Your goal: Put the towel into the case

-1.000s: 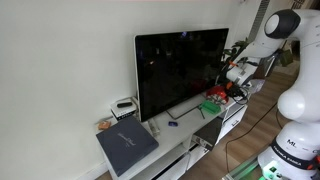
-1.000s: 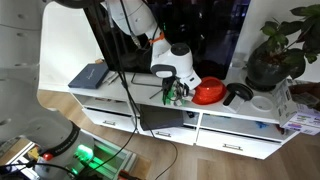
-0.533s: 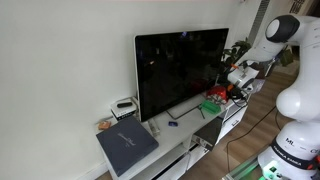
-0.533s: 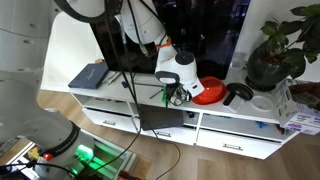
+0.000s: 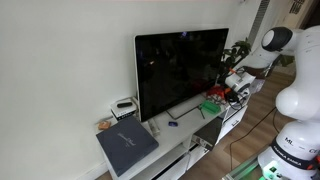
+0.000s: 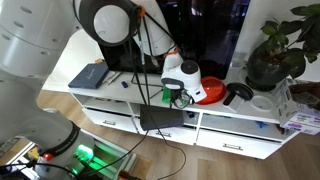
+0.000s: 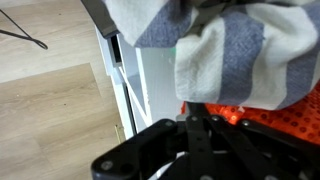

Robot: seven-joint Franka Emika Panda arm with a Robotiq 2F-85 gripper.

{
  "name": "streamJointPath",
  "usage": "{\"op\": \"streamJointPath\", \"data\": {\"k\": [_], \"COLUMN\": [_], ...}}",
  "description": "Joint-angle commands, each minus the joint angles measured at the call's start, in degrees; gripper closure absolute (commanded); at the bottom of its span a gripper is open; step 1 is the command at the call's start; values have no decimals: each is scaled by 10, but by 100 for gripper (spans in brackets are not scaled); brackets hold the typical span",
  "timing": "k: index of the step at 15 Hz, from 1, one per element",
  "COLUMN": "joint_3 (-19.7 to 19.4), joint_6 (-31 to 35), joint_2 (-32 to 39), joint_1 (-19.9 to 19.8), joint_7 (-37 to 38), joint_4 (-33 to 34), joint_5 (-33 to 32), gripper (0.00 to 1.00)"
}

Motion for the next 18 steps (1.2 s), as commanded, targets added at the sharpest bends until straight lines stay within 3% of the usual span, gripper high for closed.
{"op": "streamJointPath", "data": {"k": [1, 9, 18], "joint_3": [37, 142, 143], "joint_6": [20, -3, -95], "joint_2": [42, 64, 18], "joint_1": [-27, -107, -124], "joint_7": [-2, -43, -95], "joint_4": [53, 80, 41], "joint_5": [13, -1, 19], "gripper": [100, 100, 100]}}
